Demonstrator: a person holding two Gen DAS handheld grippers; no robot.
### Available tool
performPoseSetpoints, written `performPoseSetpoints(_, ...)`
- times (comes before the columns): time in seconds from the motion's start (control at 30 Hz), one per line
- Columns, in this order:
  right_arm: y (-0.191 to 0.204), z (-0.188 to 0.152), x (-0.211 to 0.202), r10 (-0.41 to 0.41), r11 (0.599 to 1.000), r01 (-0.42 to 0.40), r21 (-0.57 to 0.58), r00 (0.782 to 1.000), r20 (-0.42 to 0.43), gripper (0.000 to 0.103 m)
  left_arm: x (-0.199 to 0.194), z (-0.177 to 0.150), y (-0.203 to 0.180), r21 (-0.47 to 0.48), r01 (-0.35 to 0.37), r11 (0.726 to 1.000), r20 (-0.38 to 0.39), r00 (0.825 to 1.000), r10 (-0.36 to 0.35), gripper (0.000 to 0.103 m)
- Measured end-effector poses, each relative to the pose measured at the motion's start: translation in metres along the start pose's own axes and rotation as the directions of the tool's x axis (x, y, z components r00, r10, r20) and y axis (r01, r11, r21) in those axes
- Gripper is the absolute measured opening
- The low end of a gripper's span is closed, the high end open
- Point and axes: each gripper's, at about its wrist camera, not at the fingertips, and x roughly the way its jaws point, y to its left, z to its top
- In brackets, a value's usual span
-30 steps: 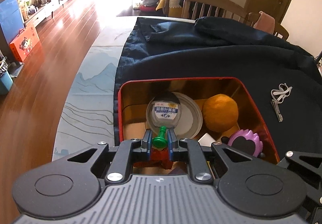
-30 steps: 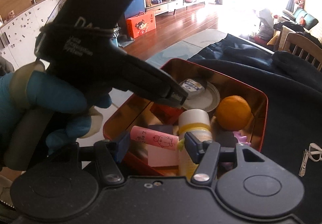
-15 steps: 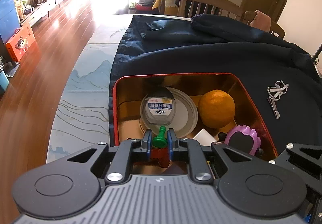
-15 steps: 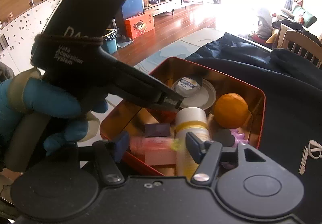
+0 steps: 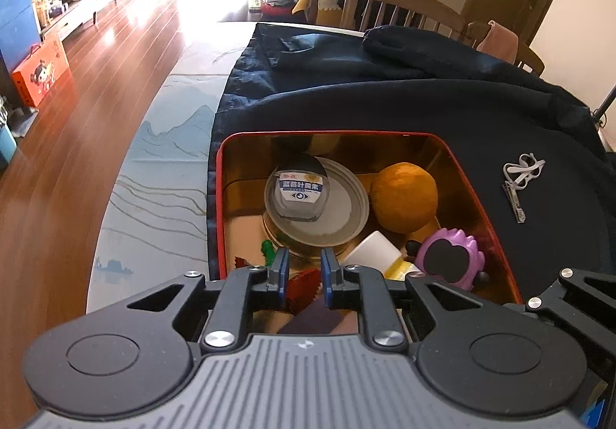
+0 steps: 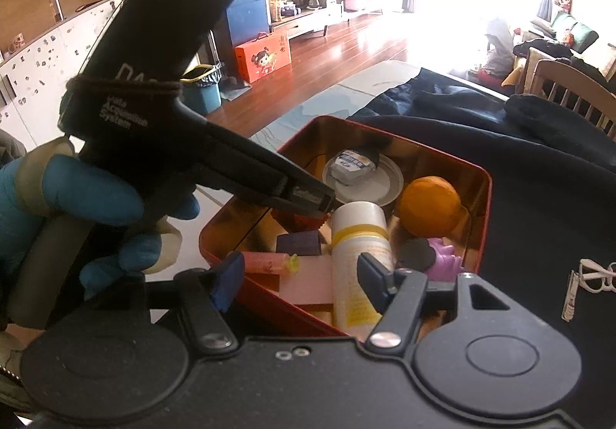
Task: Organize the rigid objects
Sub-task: 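Open the left tool to drop the pawn in the box while the right tool releases the tube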
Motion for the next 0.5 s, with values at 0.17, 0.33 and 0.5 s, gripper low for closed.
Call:
performPoseSetpoints(0.17, -0.006, -0.004, -0.017, -0.012, 1.000, 0.011, 0.024, 0.999, 0.035, 0.072, -0.014, -0.001, -0.008, -0.010, 0.022, 1.000, 0.023, 0.999, -0.022, 0.023)
performPoseSetpoints(0.33, -0.013, -0.009, -0.033, -0.026, 0.998, 0.022, 0.057, 0.998, 0.062, 0.072, -0.031, -0.003, -0.023, 0.010, 0.033, 0.999, 0.058, 0.998, -0.034, 0.029)
performPoseSetpoints(0.5, -0.026, -0.016, -0.054, -0.040, 0.994, 0.030, 0.104, 0.995, 0.092, 0.076, -0.046, -0.004, -0.038, 0.023, 0.034, 0.999, 0.094, 0.995, -0.036, 0.030)
